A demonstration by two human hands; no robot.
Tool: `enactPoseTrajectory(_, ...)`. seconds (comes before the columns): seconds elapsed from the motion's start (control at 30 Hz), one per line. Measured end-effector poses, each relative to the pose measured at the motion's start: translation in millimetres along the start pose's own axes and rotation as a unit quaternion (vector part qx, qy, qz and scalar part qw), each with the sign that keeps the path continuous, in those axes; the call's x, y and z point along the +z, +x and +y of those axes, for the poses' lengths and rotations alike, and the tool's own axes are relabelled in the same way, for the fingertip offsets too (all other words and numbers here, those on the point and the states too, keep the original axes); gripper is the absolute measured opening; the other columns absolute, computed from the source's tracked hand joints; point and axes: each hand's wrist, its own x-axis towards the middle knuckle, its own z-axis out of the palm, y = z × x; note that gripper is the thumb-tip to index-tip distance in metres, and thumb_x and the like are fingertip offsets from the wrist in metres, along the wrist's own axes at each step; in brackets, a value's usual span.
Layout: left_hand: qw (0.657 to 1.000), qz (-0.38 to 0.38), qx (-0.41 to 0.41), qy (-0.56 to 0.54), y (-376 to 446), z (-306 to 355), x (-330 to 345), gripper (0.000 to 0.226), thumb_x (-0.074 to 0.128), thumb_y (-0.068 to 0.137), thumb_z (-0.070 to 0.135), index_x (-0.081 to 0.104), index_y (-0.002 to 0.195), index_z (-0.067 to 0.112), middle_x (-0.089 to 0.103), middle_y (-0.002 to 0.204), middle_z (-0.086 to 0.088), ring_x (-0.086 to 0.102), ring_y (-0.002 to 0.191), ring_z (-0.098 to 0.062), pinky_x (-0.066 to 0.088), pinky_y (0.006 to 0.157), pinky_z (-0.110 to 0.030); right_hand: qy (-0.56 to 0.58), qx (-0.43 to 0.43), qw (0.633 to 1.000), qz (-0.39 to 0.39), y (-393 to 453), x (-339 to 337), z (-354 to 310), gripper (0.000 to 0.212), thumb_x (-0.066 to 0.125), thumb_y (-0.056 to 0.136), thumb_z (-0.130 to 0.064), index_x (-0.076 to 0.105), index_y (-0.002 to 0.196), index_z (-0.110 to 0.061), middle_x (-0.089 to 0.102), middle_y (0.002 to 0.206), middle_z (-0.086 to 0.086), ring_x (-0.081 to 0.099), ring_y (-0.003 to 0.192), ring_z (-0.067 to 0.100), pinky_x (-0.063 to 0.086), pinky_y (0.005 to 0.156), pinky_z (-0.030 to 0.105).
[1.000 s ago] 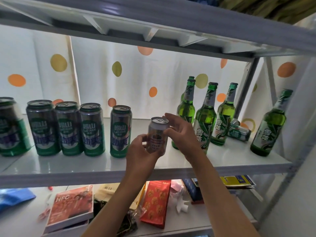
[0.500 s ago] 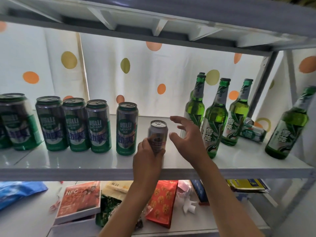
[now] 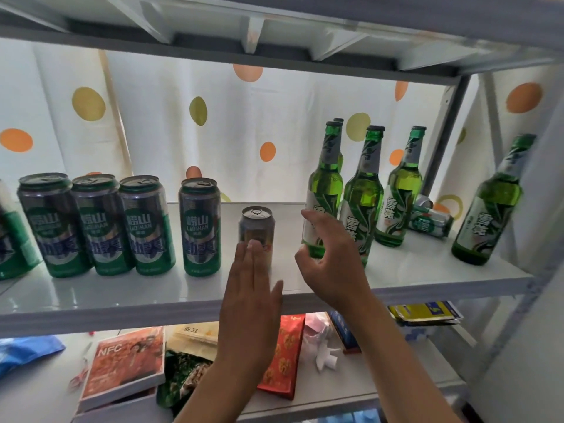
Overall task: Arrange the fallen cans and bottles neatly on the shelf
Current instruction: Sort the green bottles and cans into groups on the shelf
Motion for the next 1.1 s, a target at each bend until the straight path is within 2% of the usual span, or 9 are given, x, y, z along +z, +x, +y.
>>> enactPoseTrajectory(0.1, 0.997, 0.033, 0.066, 0.020, 15, 10, 4, 0.061, 0.053, 0.097, 0.018, 0.022, 0.147, 0.002, 0.035, 0.150, -0.020, 0.030, 0.141, -0.030, 0.030, 0.109, -0.049, -0.035, -0.019, 0.999, 0.037, -10, -11, 10, 0.049, 0.061, 0.079, -0.011, 0.058, 0.128, -0.007, 0.062, 0.126, 0.007, 0.052, 0.122, 0.017, 0.038, 0.107, 0.025)
enactPoseTrajectory(0.2, 0.993, -0.004, 0.106, 0.042, 27, 24, 12, 0.062, 0.044, 0.095, 0.022, 0.020, 0.149, 0.004, 0.028, 0.155, -0.015, 0.020, 0.146, -0.027, 0.028, 0.113, -0.046, -0.059, -0.013, 0.995, 0.079, -20, -30, 25, 0.045, 0.057, 0.081, -0.013, 0.059, 0.125, -0.006, 0.062, 0.125, 0.008, 0.054, 0.121, 0.021, 0.043, 0.106, 0.032)
enactPoseTrajectory(0.43, 0.978, -0.026, 0.205, 0.030, 46, 77, 32, 0.069, 0.066, 0.087, 0.011, 0.031, 0.146, 0.002, 0.033, 0.152, -0.016, 0.024, 0.144, -0.029, 0.027, 0.114, -0.047, -0.060, 0.078, 0.981, 0.167, -34, -73, 74, 0.040, 0.058, 0.082, -0.008, 0.060, 0.122, -0.011, 0.061, 0.122, 0.001, 0.052, 0.117, 0.010, 0.040, 0.102, 0.017)
enactPoseTrajectory(0.53, 0.968, -0.028, 0.248, 0.038, 56, 96, 40, 0.065, 0.056, 0.090, 0.018, 0.028, 0.146, 0.003, 0.031, 0.153, -0.015, 0.022, 0.145, -0.027, 0.029, 0.113, -0.048, -0.039, 0.131, 0.977, 0.164, -31, -82, 102, 0.041, 0.057, 0.084, -0.010, 0.060, 0.124, -0.014, 0.061, 0.122, -0.003, 0.053, 0.113, 0.007, 0.038, 0.098, 0.011)
enactPoseTrajectory(0.7, 0.959, -0.037, 0.274, 0.053, 75, 107, 53, 0.063, 0.056, 0.089, 0.022, 0.033, 0.146, 0.005, 0.030, 0.154, -0.014, 0.018, 0.146, -0.026, 0.028, 0.115, -0.048, -0.017, 0.177, 0.981, 0.078, -4, -81, 140, 0.035, 0.053, 0.097, -0.019, 0.058, 0.132, -0.018, 0.065, 0.121, 0.001, 0.062, 0.090, 0.012, 0.053, 0.084, 0.034)
enactPoseTrajectory(0.87, 0.953, -0.034, 0.294, 0.063, 99, 108, 52, 0.060, 0.052, 0.091, 0.027, 0.036, 0.146, 0.008, 0.024, 0.157, -0.011, 0.013, 0.148, -0.025, 0.016, 0.119, -0.044, -0.057, 0.142, 0.987, -0.044, 43, -63, 158, 0.036, 0.040, 0.102, -0.020, 0.055, 0.134, -0.012, 0.062, 0.129, 0.008, 0.059, 0.114, 0.024, 0.047, 0.097, 0.035)
enactPoseTrajectory(0.93, 0.951, -0.028, 0.300, 0.065, 110, 108, 48, 0.058, 0.045, 0.093, 0.030, 0.035, 0.146, 0.009, 0.025, 0.157, -0.013, 0.015, 0.148, -0.026, 0.020, 0.117, -0.048, -0.089, 0.114, 0.986, -0.077, 62, -54, 163, 0.027, 0.041, 0.100, -0.016, 0.059, 0.119, -0.009, 0.065, 0.116, 0.010, 0.063, 0.102, 0.027, 0.052, 0.085, 0.038)
enactPoseTrajectory(1.03, 0.946, -0.016, 0.312, 0.083, 126, 108, 41, 0.056, 0.043, 0.093, 0.028, 0.035, 0.145, 0.008, 0.027, 0.156, -0.015, 0.018, 0.147, -0.030, 0.023, 0.115, -0.053, -0.124, 0.058, 0.987, -0.078, 88, -46, 171, 0.012, 0.049, 0.095, -0.005, 0.058, 0.101, -0.007, 0.061, 0.097, 0.010, 0.062, 0.079, 0.025, 0.045, 0.063, 0.031)
enactPoseTrajectory(1.1, 0.942, -0.006, 0.320, 0.098, 134, 107, 38, 0.055, 0.045, 0.093, 0.026, 0.036, 0.144, 0.007, 0.028, 0.155, -0.016, 0.018, 0.146, -0.032, 0.022, 0.115, -0.054, -0.134, 0.036, 0.987, -0.078, 104, -43, 177, 0.013, 0.053, 0.091, 0.000, 0.059, 0.101, -0.007, 0.060, 0.095, 0.010, 0.061, 0.076, 0.024, 0.044, 0.061, 0.030)
